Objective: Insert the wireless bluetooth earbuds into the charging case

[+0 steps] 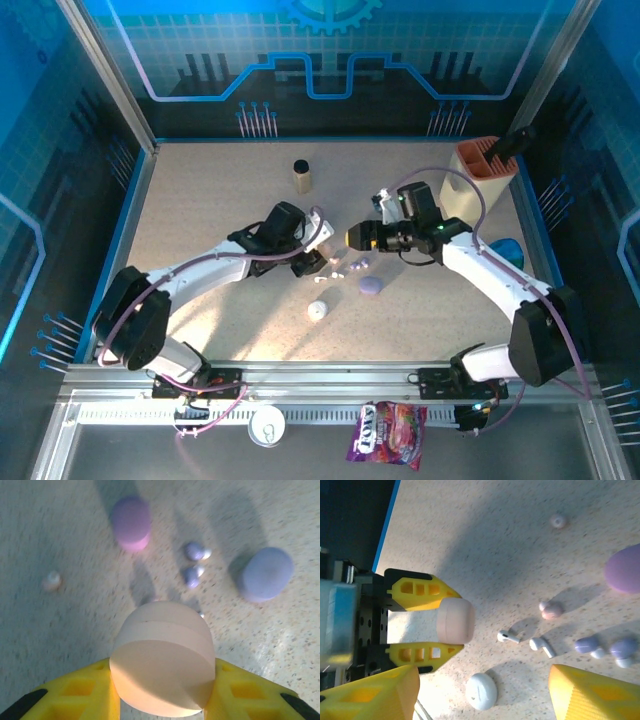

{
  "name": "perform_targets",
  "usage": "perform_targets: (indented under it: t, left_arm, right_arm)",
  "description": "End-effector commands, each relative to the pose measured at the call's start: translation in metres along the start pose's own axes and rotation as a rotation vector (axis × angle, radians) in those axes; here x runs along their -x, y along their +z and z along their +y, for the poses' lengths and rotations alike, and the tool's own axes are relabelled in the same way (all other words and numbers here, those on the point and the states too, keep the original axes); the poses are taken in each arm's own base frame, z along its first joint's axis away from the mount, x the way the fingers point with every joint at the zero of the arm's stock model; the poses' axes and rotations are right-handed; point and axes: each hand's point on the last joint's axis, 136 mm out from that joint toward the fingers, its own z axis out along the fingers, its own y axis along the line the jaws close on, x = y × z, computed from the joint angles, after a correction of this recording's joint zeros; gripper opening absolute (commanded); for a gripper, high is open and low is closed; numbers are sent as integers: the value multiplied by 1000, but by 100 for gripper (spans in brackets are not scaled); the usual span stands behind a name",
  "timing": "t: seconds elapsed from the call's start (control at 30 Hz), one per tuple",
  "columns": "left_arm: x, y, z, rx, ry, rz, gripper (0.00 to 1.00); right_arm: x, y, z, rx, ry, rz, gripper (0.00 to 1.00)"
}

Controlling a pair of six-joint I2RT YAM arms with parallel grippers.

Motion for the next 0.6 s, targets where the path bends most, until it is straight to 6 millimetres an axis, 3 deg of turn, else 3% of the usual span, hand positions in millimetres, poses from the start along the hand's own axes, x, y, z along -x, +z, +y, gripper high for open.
perform_targets:
  t: [0.0, 0.33, 0.47, 0.57]
  left_arm:
    - [33, -8, -16, -62, 166, -166, 29]
    - [43, -9, -28, -95, 204, -207, 29]
    - [43, -7, -29, -94, 214, -203, 29]
    - [42, -7, -30, -94, 219, -202, 29]
  right_arm:
    - [-5, 8, 16, 70, 6, 38, 67]
    - [-10, 26, 30, 140, 4, 96, 63]
    - [-10, 30, 27, 129, 12, 105, 62]
    - [-11, 33, 22, 113, 25, 109, 54]
